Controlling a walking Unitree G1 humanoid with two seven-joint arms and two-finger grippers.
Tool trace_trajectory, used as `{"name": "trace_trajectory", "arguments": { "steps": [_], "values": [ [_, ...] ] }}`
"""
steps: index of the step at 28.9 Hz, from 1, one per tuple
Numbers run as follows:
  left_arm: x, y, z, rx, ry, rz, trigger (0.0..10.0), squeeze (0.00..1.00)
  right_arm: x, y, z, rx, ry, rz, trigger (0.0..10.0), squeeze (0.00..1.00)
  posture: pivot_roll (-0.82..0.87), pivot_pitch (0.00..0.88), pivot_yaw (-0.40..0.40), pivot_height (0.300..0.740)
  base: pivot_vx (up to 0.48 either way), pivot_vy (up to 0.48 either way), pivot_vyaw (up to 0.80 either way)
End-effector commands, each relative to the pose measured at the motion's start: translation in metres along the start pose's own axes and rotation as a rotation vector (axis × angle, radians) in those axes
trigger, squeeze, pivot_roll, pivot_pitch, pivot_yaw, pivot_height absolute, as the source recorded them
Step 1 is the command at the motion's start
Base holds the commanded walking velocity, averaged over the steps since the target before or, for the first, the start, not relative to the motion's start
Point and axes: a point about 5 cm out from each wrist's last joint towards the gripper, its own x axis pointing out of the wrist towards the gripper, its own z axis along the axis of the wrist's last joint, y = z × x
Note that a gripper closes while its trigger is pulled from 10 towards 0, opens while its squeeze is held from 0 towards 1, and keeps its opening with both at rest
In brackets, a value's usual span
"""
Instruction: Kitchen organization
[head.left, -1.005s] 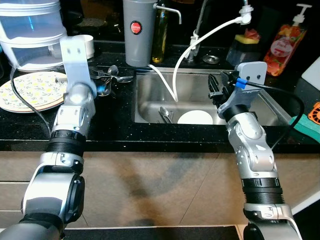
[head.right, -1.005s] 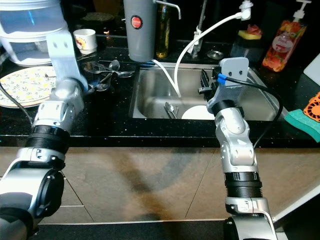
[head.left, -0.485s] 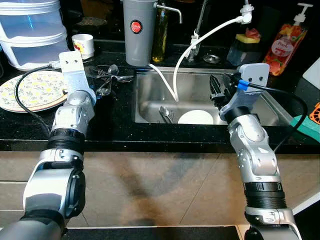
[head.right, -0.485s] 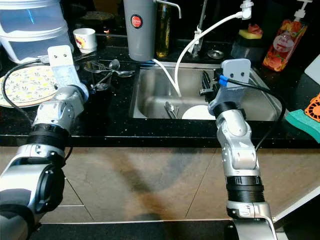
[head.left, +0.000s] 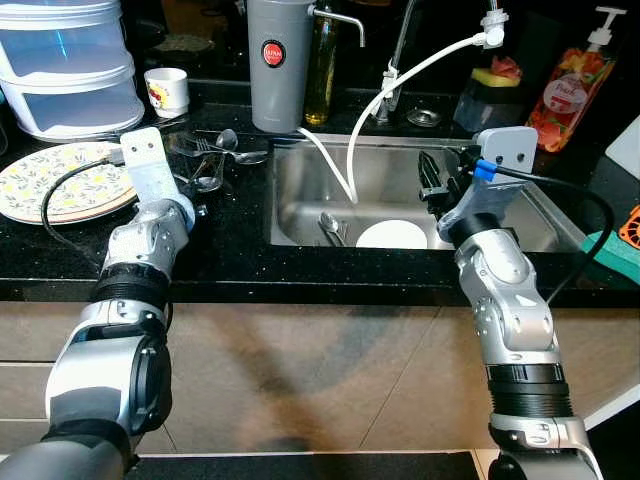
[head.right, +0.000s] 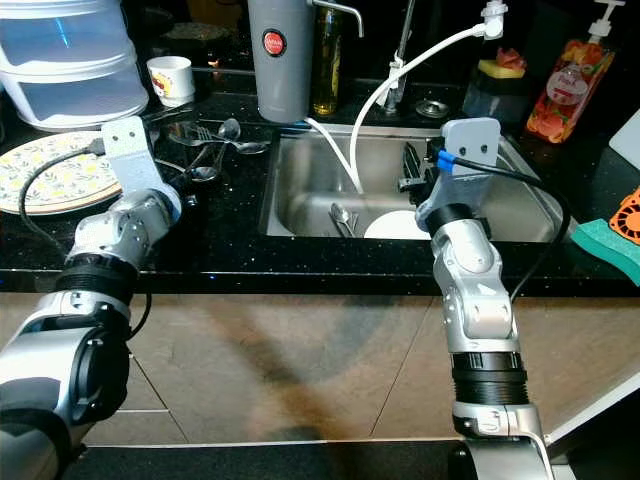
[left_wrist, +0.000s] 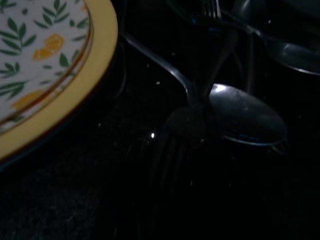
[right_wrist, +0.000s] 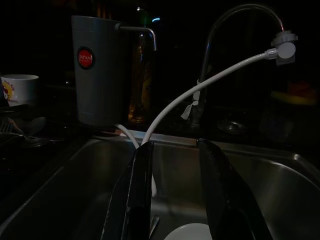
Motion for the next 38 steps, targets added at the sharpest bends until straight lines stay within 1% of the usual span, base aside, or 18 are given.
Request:
{"name": "trace_trajectory", "arguments": {
  "steps": [1, 4, 5, 6, 8, 9, 20, 23, 24, 25, 26, 27, 29, 31, 32, 33, 35, 38],
  "values": [
    [0.002, 0.006, -0.009, 0.018, 0.032, 0.017, 10.0, 0.00, 0.001, 0.000, 0.002, -0.002, 0.003, 0.001, 10.0, 0.00, -0.02, 0.015, -0.045, 0.740, 0.000, 0.000, 0.00],
    [0.002, 0.007, -0.010, 0.021, 0.032, 0.022, 10.0, 0.00, 0.001, -0.001, 0.002, -0.004, 0.001, 0.000, 10.0, 0.00, -0.02, 0.012, -0.045, 0.740, 0.000, 0.000, 0.00],
    [0.003, 0.007, -0.011, 0.022, 0.033, 0.022, 4.8, 0.00, 0.001, -0.001, 0.002, -0.004, 0.001, -0.001, 10.0, 0.00, -0.02, 0.012, -0.046, 0.740, 0.000, 0.000, 0.00],
    [0.003, 0.007, -0.011, 0.025, 0.031, 0.020, 0.9, 0.00, 0.001, -0.001, 0.002, -0.005, 0.000, -0.001, 10.0, 0.00, -0.02, 0.012, -0.046, 0.740, 0.000, 0.000, 0.00],
    [0.003, 0.007, -0.010, 0.027, 0.028, 0.018, 0.9, 0.00, 0.001, -0.001, 0.002, -0.005, 0.000, -0.001, 10.0, 0.00, -0.02, 0.011, -0.047, 0.740, 0.000, 0.000, 0.00],
    [0.003, 0.007, -0.010, 0.031, 0.024, 0.018, 0.0, 0.00, 0.001, -0.001, 0.003, -0.005, 0.000, -0.002, 10.0, 0.00, -0.02, 0.010, -0.047, 0.740, 0.000, 0.000, 0.00],
    [0.002, 0.001, 0.004, 0.096, -0.071, 0.014, 0.0, 0.00, 0.001, -0.002, 0.004, -0.007, -0.003, -0.004, 10.0, 0.00, -0.02, 0.006, -0.047, 0.740, 0.000, 0.000, 0.00],
    [0.000, -0.001, 0.012, 0.123, -0.128, 0.023, 0.0, 0.00, 0.001, -0.002, 0.004, -0.007, -0.003, -0.004, 10.0, 0.00, -0.02, 0.006, -0.047, 0.740, 0.000, 0.000, 0.00],
    [-0.004, -0.005, 0.027, 0.165, -0.241, 0.027, 0.0, 0.00, 0.002, -0.003, 0.004, -0.008, -0.004, -0.004, 10.0, 0.00, -0.02, 0.006, -0.047, 0.740, 0.000, 0.000, 0.00],
    [-0.009, -0.009, 0.037, 0.168, -0.317, 0.018, 10.0, 0.00, 0.002, -0.003, 0.004, -0.008, -0.004, -0.004, 10.0, 0.00, -0.03, 0.002, -0.047, 0.740, 0.000, 0.000, 0.00],
    [-0.013, -0.013, 0.045, 0.172, -0.375, 0.009, 10.0, 0.00, 0.002, -0.003, 0.005, -0.008, -0.005, -0.004, 10.0, 0.00, -0.03, 0.002, -0.047, 0.740, 0.000, 0.000, 0.00],
    [-0.027, -0.027, 0.064, 0.200, -0.526, -0.049, 10.0, 0.00, 0.002, -0.003, 0.005, -0.008, -0.007, -0.004, 10.0, 0.00, -0.03, 0.002, -0.047, 0.740, 0.000, 0.000, 0.00],
    [-0.031, -0.034, 0.067, 0.218, -0.558, -0.079, 10.0, 0.00, 0.002, -0.003, 0.005, -0.008, -0.007, -0.005, 10.0, 0.00, -0.02, 0.000, -0.047, 0.740, 0.000, 0.000, 0.00],
    [-0.038, -0.053, 0.064, 0.271, -0.579, -0.191, 10.0, 0.00, 0.002, -0.003, 0.005, -0.008, -0.008, -0.007, 10.0, 0.00, -0.02, 0.000, -0.047, 0.740, 0.000, 0.000, 0.00],
    [-0.041, -0.078, 0.045, 0.369, -0.529, -0.344, 10.0, 0.00, 0.003, -0.003, 0.005, -0.008, -0.011, -0.010, 10.0, 0.00, -0.02, 0.000, -0.045, 0.740, 0.000, 0.000, 0.00],
    [-0.041, -0.078, 0.045, 0.369, -0.529, -0.344, 10.0, 0.00, 0.003, -0.003, 0.005, -0.008, -0.011, -0.010, 10.0, 0.00, -0.02, 0.000, -0.045, 0.740, 0.000, 0.000, 0.00],
    [-0.042, -0.102, 0.010, 0.485, -0.395, -0.496, 10.0, 0.00, 0.004, -0.003, 0.006, -0.007, -0.015, -0.014, 10.0, 0.00, -0.02, 0.000, -0.040, 0.740, 0.000, 0.000, 0.00],
    [-0.032, -0.113, -0.044, 0.643, -0.174, -0.500, 10.0, 0.00, 0.006, -0.002, 0.006, -0.006, -0.017, -0.016, 10.0, 0.00, -0.02, 0.000, -0.036, 0.740, 0.000, 0.000, 0.00]
  ]
}}
